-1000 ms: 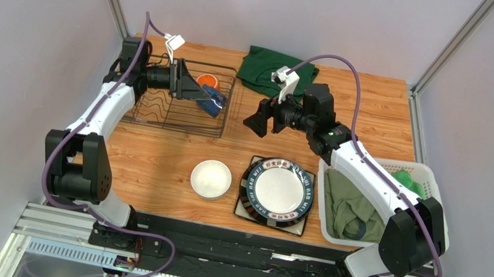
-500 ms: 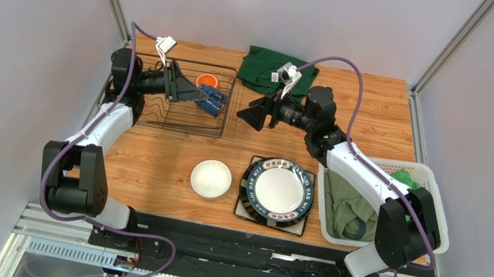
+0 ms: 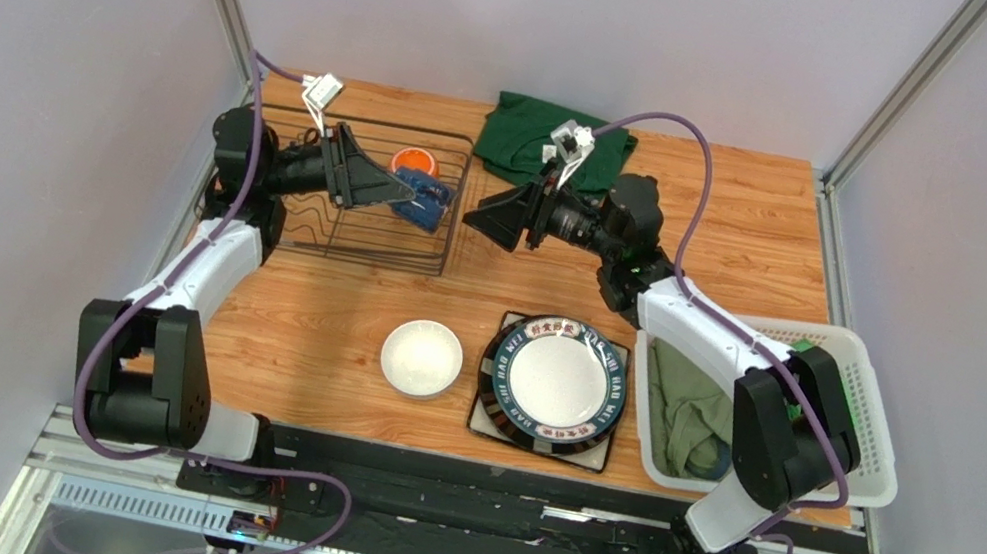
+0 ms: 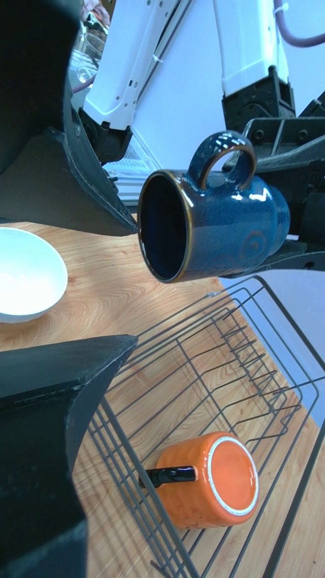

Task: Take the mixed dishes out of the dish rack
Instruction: Place the cup at the center of the board.

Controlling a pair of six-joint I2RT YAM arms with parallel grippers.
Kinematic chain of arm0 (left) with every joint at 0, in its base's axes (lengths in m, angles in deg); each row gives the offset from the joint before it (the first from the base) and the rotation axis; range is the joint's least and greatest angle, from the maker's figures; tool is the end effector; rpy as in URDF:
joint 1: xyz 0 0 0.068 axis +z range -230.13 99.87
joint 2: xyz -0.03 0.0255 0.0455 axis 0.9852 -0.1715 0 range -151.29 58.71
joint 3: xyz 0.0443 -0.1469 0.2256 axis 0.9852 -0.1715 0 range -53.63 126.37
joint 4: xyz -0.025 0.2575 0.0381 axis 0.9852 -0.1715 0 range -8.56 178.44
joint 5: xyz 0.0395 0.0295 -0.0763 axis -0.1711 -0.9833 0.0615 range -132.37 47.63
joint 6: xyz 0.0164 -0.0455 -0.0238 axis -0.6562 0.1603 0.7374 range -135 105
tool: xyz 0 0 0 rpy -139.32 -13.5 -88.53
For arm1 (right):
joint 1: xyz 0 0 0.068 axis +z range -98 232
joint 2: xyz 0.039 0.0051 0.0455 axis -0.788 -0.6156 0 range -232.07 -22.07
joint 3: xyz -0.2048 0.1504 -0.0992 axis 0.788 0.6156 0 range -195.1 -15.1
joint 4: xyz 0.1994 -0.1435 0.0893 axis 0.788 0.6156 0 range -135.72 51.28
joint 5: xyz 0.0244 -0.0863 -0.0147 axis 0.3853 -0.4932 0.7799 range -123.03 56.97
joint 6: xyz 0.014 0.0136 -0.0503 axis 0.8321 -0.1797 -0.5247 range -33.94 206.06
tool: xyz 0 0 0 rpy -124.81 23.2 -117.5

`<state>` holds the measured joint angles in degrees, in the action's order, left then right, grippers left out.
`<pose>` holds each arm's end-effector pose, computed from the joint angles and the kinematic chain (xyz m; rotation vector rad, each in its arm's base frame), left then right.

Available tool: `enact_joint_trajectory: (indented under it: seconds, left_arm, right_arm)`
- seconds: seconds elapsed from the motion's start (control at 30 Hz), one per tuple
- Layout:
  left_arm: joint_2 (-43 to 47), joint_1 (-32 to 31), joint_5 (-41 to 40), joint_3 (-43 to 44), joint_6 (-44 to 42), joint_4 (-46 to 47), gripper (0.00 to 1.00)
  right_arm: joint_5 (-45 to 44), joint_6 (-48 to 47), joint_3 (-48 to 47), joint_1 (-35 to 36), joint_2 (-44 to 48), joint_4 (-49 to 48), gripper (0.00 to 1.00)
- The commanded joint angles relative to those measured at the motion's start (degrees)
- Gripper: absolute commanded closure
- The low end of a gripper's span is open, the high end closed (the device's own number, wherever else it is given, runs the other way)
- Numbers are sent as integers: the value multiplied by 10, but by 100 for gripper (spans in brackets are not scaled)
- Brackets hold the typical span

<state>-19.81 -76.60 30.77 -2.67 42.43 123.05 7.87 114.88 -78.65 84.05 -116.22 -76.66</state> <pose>0.2977 -0.0158 0.3224 0.2966 1.7675 -1.6118 0.3108 0.2221 0.3043 -0.6590 1.6166 1.3585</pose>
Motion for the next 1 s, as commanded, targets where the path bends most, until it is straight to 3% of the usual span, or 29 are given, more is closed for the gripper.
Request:
enact_joint_trajectory:
  seconds: [0.0,0.97]
  left_arm:
    - [22,6,-15,-4,10,46,100]
    - [49,-22,-42,-46,7,105,100]
  right_arm:
    - [13,33,-1,-1,-8,-75,42]
    - [24,103,-24,16,-71,-152,49]
